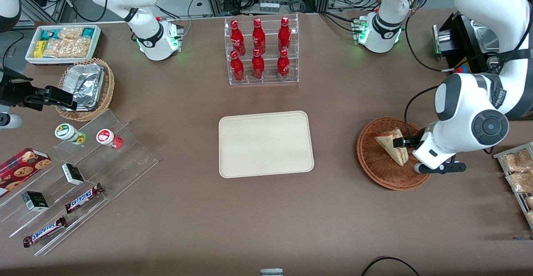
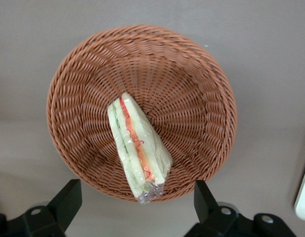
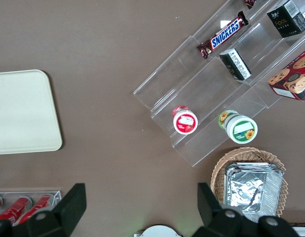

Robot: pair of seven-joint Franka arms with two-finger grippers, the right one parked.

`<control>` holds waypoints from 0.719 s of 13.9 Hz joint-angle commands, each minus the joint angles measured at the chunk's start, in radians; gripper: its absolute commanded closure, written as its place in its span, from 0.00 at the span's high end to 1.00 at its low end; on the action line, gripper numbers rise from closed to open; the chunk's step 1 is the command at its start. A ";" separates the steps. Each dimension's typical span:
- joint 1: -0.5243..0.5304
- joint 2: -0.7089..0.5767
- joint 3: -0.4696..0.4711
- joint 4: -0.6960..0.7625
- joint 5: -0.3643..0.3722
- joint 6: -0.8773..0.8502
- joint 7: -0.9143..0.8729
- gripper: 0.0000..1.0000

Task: Place sandwich from basket to tray
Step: 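Lower the open left gripper around the wrapped sandwich and close it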

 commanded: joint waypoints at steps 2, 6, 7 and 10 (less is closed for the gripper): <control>-0.007 -0.060 0.004 -0.101 -0.007 0.084 -0.188 1.00; -0.006 -0.141 0.004 -0.326 -0.007 0.339 -0.303 1.00; -0.006 -0.142 0.004 -0.346 -0.007 0.367 -0.320 1.00; -0.006 -0.169 0.004 -0.430 -0.007 0.437 -0.352 1.00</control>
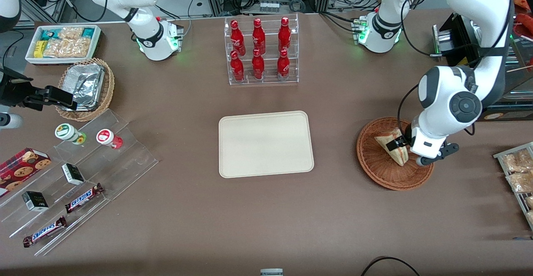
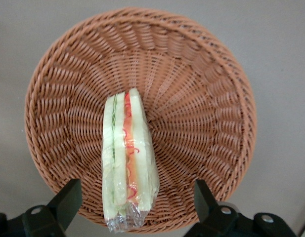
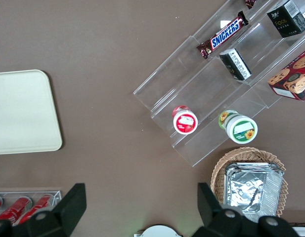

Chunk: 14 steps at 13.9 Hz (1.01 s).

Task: Place sandwich from basket to tray
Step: 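Lower the open left gripper around the wrapped sandwich and close it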

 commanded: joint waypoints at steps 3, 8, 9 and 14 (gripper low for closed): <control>-0.003 -0.055 0.004 -0.109 -0.007 0.083 -0.085 1.00; -0.001 -0.037 0.005 -0.144 -0.007 0.157 -0.094 1.00; 0.000 -0.025 0.005 -0.146 -0.008 0.174 -0.094 1.00; 0.022 0.003 0.005 -0.160 -0.010 0.212 -0.094 0.97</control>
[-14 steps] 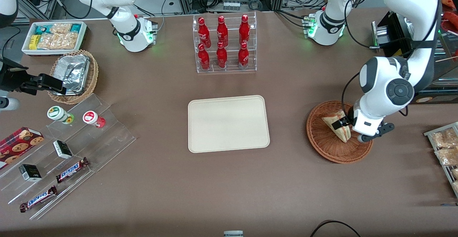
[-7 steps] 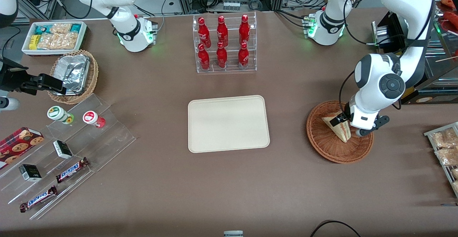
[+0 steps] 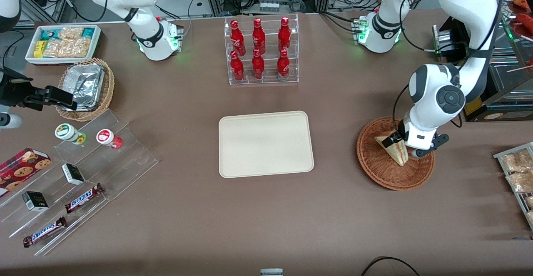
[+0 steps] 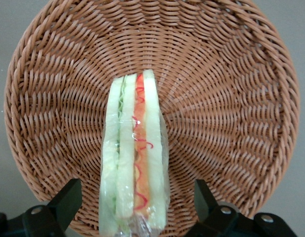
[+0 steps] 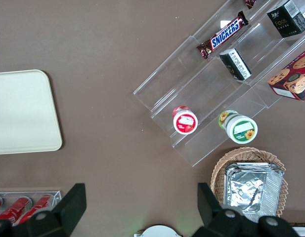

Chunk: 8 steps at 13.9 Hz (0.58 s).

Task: Place sandwich from basket to tray
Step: 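Lower the open left gripper around the wrapped sandwich and close it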

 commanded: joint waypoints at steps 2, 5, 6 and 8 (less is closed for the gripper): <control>0.015 0.009 0.001 -0.031 -0.007 0.061 -0.013 0.83; 0.015 0.018 0.001 -0.031 -0.031 0.065 -0.013 0.47; 0.015 0.018 0.001 -0.031 -0.037 0.065 -0.013 0.37; 0.015 0.018 0.001 -0.029 -0.039 0.059 -0.023 0.09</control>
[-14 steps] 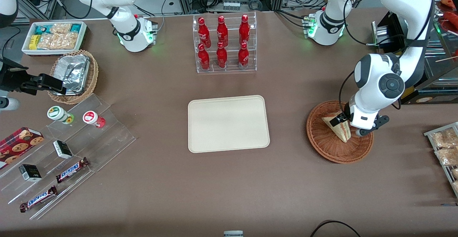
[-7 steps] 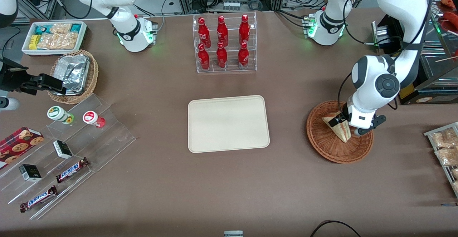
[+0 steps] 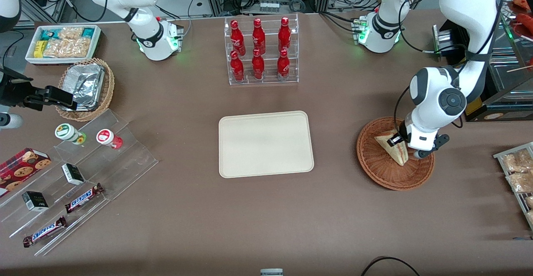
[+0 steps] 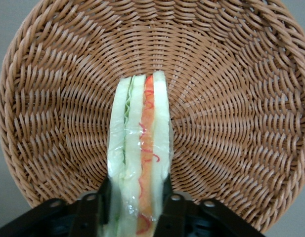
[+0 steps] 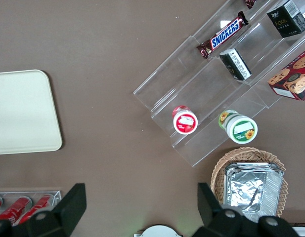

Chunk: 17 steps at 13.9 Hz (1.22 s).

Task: Place sandwich from basket to tray
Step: 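Lower the open left gripper around the wrapped sandwich and close it, then lift the sandwich and carry it over the cream tray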

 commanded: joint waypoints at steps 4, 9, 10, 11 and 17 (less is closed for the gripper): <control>-0.008 -0.011 -0.004 0.046 -0.005 -0.062 -0.012 0.00; -0.057 0.036 -0.010 0.323 0.001 -0.408 0.137 0.00; -0.091 0.046 -0.010 0.345 0.001 -0.418 0.161 0.00; -0.126 0.053 -0.010 0.357 0.004 -0.421 0.166 0.00; -0.333 0.145 -0.011 0.481 0.009 -0.422 0.163 0.00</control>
